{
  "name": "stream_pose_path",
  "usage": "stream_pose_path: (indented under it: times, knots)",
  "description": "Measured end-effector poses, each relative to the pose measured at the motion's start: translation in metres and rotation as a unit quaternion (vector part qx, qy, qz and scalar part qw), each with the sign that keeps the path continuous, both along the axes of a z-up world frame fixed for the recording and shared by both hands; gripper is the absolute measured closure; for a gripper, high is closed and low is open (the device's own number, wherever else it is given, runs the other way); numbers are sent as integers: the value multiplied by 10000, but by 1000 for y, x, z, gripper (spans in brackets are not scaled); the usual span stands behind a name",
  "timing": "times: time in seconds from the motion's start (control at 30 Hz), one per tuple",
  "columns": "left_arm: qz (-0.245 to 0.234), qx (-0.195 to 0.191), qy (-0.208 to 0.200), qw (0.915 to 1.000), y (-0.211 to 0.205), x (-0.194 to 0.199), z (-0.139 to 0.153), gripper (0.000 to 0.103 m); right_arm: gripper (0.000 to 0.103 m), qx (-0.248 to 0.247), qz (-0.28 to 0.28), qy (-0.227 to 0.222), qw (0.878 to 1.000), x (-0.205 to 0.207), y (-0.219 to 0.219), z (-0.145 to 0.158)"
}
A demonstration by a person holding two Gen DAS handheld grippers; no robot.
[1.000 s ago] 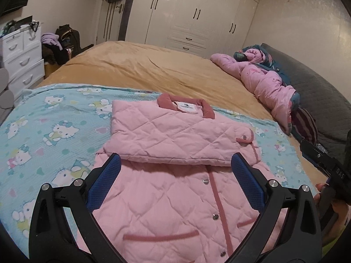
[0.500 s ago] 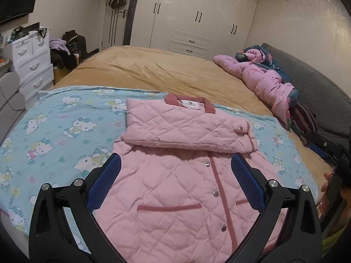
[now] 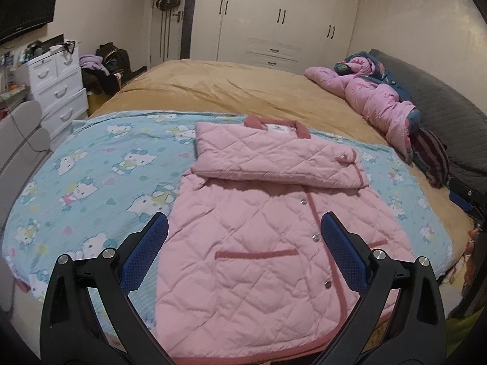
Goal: Fold large clothes
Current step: 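Move both open tools back toward the coat hem, then close the right tool on the coat hem while the left tool grasps the hem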
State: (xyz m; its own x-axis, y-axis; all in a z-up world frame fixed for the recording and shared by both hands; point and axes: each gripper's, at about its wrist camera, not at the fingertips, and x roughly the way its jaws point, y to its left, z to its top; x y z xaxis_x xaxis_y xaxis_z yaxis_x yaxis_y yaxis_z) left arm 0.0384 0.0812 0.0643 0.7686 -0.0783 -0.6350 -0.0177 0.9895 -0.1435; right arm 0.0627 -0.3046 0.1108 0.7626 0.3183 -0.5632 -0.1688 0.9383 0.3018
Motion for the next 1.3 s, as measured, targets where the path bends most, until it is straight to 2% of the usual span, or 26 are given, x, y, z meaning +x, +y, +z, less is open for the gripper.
stream_pose_path:
  times: [0.4,0.63,0.87,1.3]
  knots:
    - [205,50,387,9990,15,-16,-22,9,4,150,-139,390,9990,-24,-38,-32]
    - [308,137,766,9965,23,-21,-47,9,4,308,-142,624,9975,-33,-55,-51]
    - [430,-222,1268,9908,46,-27,-85,9,4,267,-168,965,9948,-41,-66,-81]
    - [524,-491,1926,9786,74,-32,-137,9,4,159,-319,1567,9870,-56,-95,-137]
